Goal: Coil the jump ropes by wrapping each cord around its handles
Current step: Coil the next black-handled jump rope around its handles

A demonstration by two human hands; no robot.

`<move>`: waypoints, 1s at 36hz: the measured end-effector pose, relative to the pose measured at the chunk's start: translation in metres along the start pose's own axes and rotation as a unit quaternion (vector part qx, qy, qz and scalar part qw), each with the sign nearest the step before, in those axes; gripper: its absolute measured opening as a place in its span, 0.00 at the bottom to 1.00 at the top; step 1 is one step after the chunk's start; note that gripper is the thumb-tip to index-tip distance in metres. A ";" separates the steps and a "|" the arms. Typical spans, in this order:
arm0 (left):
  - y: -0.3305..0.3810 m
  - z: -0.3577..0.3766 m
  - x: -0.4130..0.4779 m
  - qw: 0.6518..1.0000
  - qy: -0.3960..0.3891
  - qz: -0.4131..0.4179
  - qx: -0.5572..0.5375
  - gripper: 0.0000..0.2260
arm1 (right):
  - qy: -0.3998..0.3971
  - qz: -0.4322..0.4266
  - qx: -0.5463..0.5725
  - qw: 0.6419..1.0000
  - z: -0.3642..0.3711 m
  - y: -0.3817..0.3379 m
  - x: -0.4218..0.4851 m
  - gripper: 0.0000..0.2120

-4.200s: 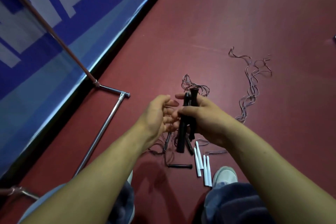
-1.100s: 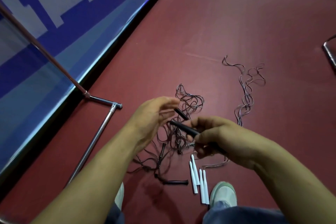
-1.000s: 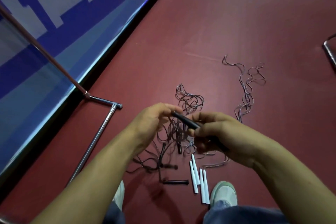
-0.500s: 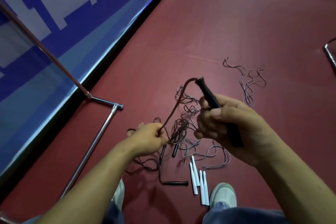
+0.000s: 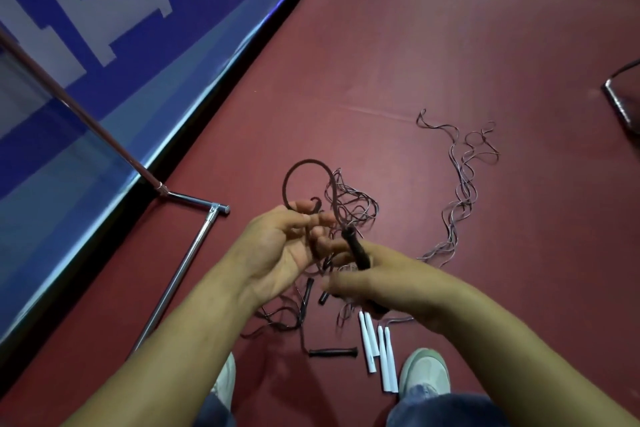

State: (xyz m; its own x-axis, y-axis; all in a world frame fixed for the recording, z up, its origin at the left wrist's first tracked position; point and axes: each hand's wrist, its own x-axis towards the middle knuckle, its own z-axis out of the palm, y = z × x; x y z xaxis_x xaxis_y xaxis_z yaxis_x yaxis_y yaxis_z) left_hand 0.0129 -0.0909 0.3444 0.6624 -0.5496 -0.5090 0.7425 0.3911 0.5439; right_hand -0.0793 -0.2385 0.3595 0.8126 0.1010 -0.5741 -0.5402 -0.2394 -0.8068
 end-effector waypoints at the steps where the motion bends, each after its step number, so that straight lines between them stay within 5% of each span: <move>1: 0.001 0.002 0.000 1.000 -0.003 0.008 -0.023 0.11 | -0.029 0.008 -0.022 0.999 0.002 -0.001 -0.001 0.14; 4: 0.006 0.004 0.000 0.998 -0.008 0.029 -0.056 0.13 | -0.076 0.039 -0.073 0.994 0.008 -0.001 -0.002 0.23; 8: 0.019 -0.004 0.001 0.995 0.048 0.075 -0.041 0.17 | -0.080 0.047 -0.135 0.986 -0.001 0.003 -0.009 0.16; 12: 0.027 -0.024 0.006 0.957 0.196 0.113 0.181 0.17 | -0.090 0.038 -0.067 0.993 -0.010 0.005 -0.017 0.12; 15: 0.025 -0.041 0.010 0.868 0.234 0.100 0.427 0.20 | -0.077 0.022 0.013 0.997 -0.015 0.005 -0.021 0.11; 18: 0.017 -0.045 0.002 0.682 0.223 0.047 0.695 0.33 | -0.082 -0.017 0.072 0.994 -0.015 0.000 -0.024 0.13; 20: 0.009 -0.041 -0.005 0.626 0.186 0.069 0.754 0.43 | -0.081 -0.035 0.093 0.992 -0.016 -0.001 -0.024 0.13; 24: 0.000 -0.028 -0.009 0.663 -0.031 0.222 0.714 0.45 | -0.102 -0.036 0.122 0.987 -0.014 -0.001 -0.022 0.09; 27: -0.007 -0.012 -0.012 0.730 -0.126 0.265 0.617 0.26 | -0.121 -0.015 0.162 0.979 -0.014 -0.002 -0.023 0.06; 30: -0.004 0.000 -0.015 0.812 -0.133 0.218 0.526 0.13 | -0.105 -0.043 0.139 0.984 -0.017 -0.004 -0.025 0.06; 34: 0.004 -0.003 -0.013 0.840 -0.107 0.194 0.495 0.07 | -0.073 -0.041 0.117 0.990 -0.023 -0.004 -0.026 0.08; 36: 0.005 -0.005 -0.013 0.847 -0.094 0.180 0.492 0.13 | -0.070 -0.026 0.116 0.991 -0.025 -0.006 -0.027 0.08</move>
State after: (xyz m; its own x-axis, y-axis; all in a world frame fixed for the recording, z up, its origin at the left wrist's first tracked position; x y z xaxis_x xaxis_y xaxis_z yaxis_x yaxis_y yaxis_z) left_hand 0.0088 -0.0786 0.3504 0.7320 -0.6695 -0.1267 -0.0077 -0.1941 0.9809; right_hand -0.0932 -0.2638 0.3833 0.8114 0.2436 -0.5314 -0.5469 -0.0044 -0.8372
